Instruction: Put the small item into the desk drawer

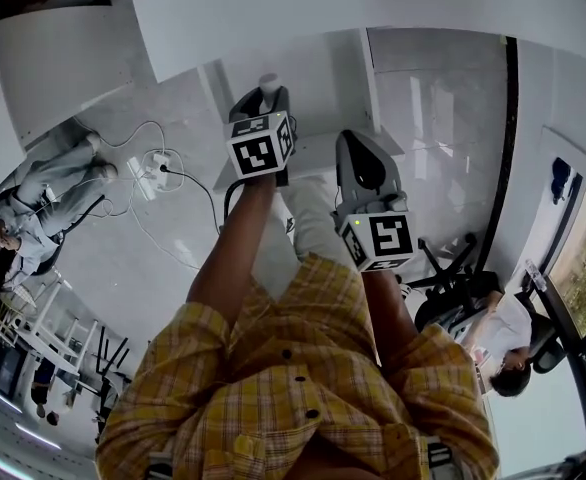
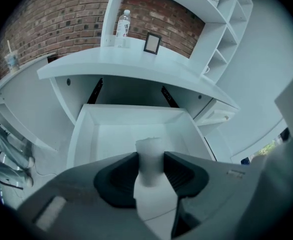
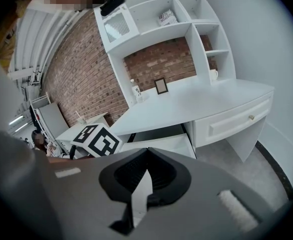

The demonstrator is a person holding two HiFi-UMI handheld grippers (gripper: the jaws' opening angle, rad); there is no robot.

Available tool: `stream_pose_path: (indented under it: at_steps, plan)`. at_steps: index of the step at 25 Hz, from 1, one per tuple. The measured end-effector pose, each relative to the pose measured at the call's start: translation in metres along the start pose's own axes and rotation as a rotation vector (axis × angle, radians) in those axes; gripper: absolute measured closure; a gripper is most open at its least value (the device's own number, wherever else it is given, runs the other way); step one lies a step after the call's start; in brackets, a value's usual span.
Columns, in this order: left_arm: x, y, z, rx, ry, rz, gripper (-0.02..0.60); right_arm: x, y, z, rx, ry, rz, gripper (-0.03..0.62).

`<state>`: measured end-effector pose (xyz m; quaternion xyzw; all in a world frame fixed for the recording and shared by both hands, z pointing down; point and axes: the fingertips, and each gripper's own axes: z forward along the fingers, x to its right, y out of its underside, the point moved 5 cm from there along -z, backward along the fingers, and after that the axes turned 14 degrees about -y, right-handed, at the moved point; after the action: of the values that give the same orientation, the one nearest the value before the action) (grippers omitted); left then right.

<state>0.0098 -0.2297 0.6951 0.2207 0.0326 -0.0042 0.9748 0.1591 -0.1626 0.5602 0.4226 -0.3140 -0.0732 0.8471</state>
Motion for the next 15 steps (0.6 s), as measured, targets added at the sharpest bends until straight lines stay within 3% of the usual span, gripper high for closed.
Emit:
stream_pose_path:
  at_steps: [8, 15]
  plan:
    - [-0.005, 0.01, 0.034, -0.081, -0.004, -0.05, 0.41, 0.002, 0.007, 0.0, -0.005, -0.002, 0.016, 0.597]
    - [-0.003, 0.015, 0.055, -0.129, -0.005, -0.05, 0.408, 0.008, 0.007, -0.003, 0.011, 0.02, 0.033, 0.595]
